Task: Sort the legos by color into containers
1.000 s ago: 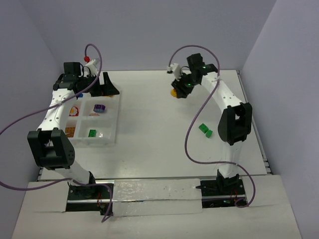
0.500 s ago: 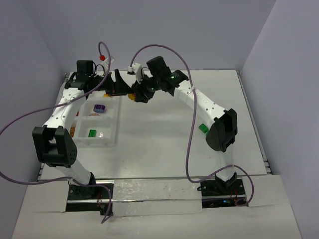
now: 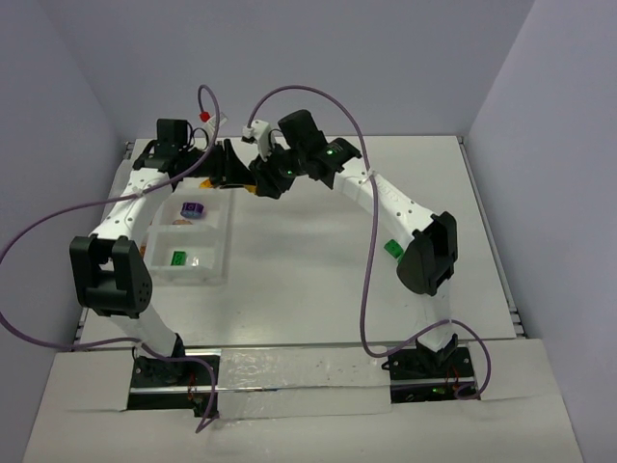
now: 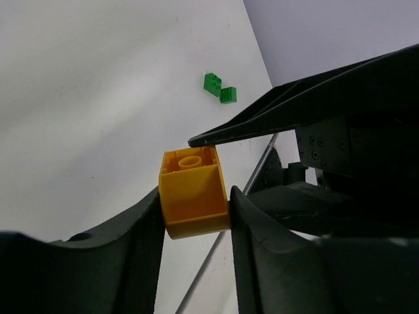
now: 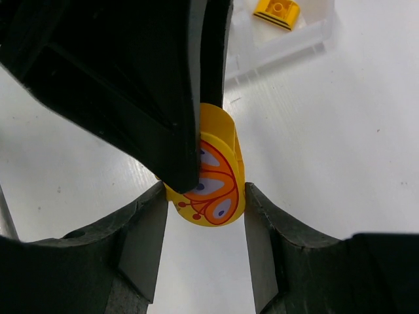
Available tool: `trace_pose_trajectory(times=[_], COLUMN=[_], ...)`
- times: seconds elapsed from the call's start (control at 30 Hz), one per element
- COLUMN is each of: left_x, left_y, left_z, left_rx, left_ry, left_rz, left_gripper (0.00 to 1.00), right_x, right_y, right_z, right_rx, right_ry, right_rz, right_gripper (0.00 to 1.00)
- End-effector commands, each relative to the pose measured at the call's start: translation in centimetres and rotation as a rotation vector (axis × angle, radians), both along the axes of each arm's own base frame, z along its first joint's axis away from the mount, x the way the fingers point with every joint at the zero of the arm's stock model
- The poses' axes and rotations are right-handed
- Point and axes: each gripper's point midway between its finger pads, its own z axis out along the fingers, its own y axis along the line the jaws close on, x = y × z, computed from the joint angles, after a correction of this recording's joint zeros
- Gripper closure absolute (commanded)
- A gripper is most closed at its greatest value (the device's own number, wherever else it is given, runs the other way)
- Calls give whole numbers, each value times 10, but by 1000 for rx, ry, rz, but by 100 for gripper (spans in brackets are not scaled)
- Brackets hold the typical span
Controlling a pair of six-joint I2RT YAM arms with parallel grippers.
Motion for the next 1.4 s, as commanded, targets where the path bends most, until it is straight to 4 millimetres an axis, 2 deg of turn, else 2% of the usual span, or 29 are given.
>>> trace_pose_trajectory(times=[0.0, 0.03, 0.1, 0.13, 0.17, 0.2, 0.23, 0.27, 0.3, 0.37, 0.4, 0.43, 0.47, 0.5, 0.53, 0.57, 0.63, 0.7, 0.77, 0.97, 1.0, 1.03, 1.13, 1.3, 1.37], left_x=[3, 0, 0, 4, 8, 17, 30, 38, 62, 89, 99, 114, 121, 130, 135, 141, 147, 150, 153, 160, 160, 160, 160, 156, 154], left_y=[-9, -11, -9, -2, 3, 13, 30, 35, 64, 91, 102, 123, 133, 150, 159, 169, 182, 188, 198, 216, 218, 219, 222, 224, 224], left_z=[15, 17, 19, 18, 18, 16, 11, 7, 1, -7, -3, -12, -18, -26, -31, -40, -52, -59, -70, -97, -104, -107, -111, -116, -116], left_rx=[-59, -76, -90, -87, -80, -39, -1, 48, 155, 297, 365, 481, 531, 617, 657, 712, 777, 810, 859, 974, 989, 998, 1015, 1034, 1037], left_ry=[-43, -36, -32, -31, -38, -60, -71, -87, -124, -176, -207, -235, -243, -254, -263, -263, -246, -236, -224, -208, -197, -193, -192, -170, -163], left_rz=[-49, -68, -73, -53, -34, 5, 60, 93, 199, 306, 344, 405, 441, 498, 524, 550, 577, 591, 616, 617, 609, 608, 610, 594, 591], left_gripper=[71, 78, 92, 100, 100, 100, 100, 100, 100, 100, 100, 100, 100, 96, 95, 96, 99, 100, 100, 98, 93, 90, 80, 55, 50], right_x=[-4, -3, 0, 2, 5, 9, 10, 13, 17, 21, 20, 22, 23, 27, 28, 29, 28, 24, 17, -4, -11, -12, -24, -51, -52], right_y=[10, 11, 9, 5, 3, -6, -13, -20, -35, -53, -65, -87, -101, -123, -137, -161, -191, -212, -244, -296, -302, -307, -322, -347, -354], right_z=[49, 50, 46, 43, 41, 38, 28, 35, 32, 26, 12, 3, -4, -5, -11, -21, -33, -46, -61, -95, -104, -105, -118, -151, -158], right_rx=[103, 100, 84, 65, 53, 40, 22, 34, 39, 37, 17, -1, -15, -28, -44, -74, -107, -138, -172, -284, -305, -313, -363, -530, -573], right_ry=[-115, -118, -114, -109, -107, -100, -79, -82, -57, -22, 13, 39, 55, 58, 71, 94, 128, 154, 191, 240, 257, 256, 278, 311, 309], right_rz=[13, 11, -7, -33, -51, -86, -105, -128, -165, -209, -231, -271, -294, -330, -352, -390, -429, -461, -520, -617, -625, -636, -652, -602, -608], right_gripper=[100, 98, 81, 50, 37, 30, 14, 14, 1, 0, 0, 0, 0, 0, 0, 0, 0, 0, 0, 0, 0, 0, 0, 3, 3])
